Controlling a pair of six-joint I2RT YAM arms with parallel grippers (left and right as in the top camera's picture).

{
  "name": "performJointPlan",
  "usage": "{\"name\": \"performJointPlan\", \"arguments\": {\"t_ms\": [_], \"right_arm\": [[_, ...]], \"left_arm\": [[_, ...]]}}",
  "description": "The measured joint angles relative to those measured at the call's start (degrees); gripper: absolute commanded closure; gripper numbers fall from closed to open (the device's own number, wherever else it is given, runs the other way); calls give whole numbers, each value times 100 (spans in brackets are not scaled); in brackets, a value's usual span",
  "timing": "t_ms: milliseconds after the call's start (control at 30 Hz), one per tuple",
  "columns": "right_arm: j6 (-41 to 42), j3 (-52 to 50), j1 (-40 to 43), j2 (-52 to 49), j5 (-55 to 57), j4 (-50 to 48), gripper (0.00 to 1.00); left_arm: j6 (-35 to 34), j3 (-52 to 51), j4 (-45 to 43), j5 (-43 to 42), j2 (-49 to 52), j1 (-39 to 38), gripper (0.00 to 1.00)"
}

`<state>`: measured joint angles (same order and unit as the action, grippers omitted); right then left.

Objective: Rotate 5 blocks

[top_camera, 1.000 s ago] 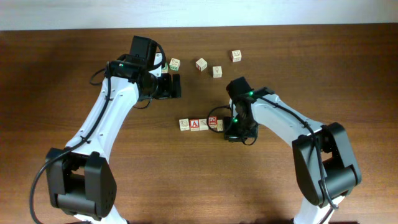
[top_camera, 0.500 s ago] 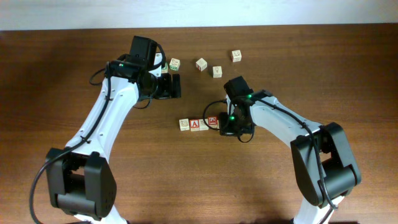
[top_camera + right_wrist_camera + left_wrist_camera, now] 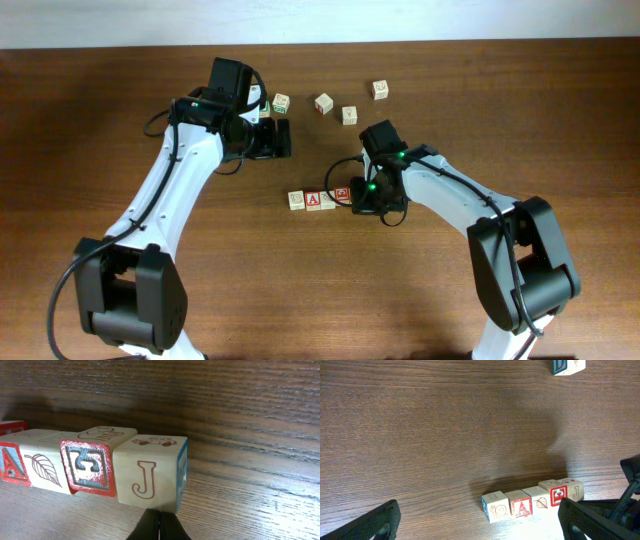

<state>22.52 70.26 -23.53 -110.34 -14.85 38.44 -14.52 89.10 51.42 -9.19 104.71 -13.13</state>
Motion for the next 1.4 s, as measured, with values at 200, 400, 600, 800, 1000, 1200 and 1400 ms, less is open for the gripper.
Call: {"name": "performJointPlan", "arguments": {"t_ms": [200,400,600,800,1000,1200,1400], "right_arm": [[0,11,0,0,-68,144,96],[-210,616,114,-9,-203,1370,96],[-529,719,330,-9,334,1281,96],[-772,664,330,-42,623,450,96],[-802,645,319,-398,535,304,96],[-802,643,173,-470,466,262,96],[-802,643,153,-470,297,260,96]], "left_arm": [[0,0,2,0,0,0,1],[0,0,2,7,0,0,1],[0,0,2,2,0,0,1],[0,0,0,2,0,0,1],[0,0,0,2,0,0,1],[0,0,2,2,0,0,1],[0,0,0,2,0,0,1]]}}
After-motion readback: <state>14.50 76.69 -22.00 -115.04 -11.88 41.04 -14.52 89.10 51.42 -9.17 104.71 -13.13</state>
